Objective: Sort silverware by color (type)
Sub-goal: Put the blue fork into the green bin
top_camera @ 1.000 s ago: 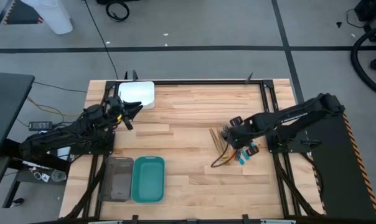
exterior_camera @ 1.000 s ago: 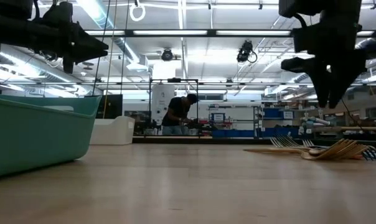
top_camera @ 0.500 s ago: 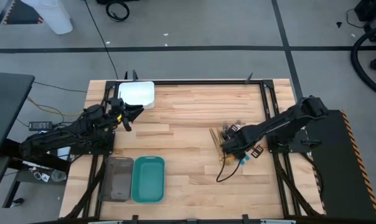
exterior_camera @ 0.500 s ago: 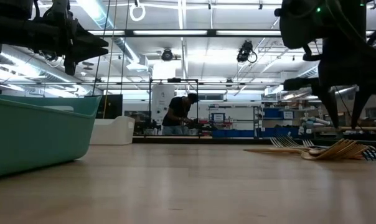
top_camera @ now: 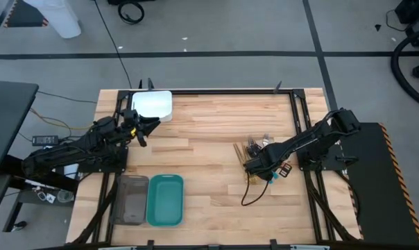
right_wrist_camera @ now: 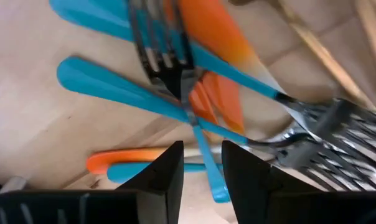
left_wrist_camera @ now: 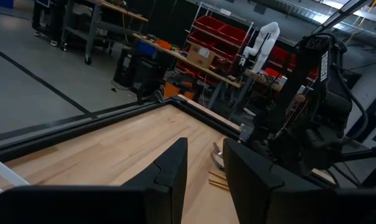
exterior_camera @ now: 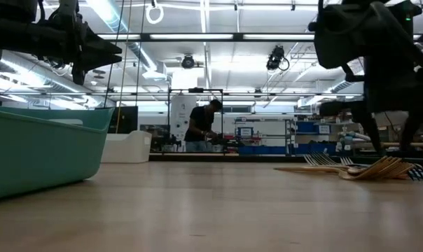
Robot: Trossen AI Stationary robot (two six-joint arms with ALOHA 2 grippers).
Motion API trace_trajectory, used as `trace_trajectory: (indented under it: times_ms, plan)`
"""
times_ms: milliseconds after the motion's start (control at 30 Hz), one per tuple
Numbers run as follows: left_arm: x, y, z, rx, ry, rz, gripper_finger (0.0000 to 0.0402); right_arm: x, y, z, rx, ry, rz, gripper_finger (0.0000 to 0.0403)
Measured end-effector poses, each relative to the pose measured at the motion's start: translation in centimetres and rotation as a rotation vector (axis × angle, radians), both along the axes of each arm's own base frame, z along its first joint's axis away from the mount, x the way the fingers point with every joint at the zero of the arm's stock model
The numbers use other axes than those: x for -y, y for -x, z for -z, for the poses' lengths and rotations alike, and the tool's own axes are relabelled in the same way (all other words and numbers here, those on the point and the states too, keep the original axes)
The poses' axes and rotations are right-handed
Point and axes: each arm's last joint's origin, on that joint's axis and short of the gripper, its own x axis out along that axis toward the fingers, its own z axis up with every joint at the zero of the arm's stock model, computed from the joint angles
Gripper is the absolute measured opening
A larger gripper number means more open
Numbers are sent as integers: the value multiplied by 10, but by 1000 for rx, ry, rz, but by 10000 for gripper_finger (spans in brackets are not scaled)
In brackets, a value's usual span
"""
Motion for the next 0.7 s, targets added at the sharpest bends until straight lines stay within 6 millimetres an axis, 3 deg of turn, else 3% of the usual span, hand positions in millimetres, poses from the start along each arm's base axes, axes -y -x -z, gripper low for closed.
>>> trace_trajectory:
  times_ms: [500,700]
  plan:
    - [0,0,1,-9,2,1,110,1,7,15,18,-6,-15,116]
    - [0,0,1,-14,3,1,110,4,15,22,5,23,7,86]
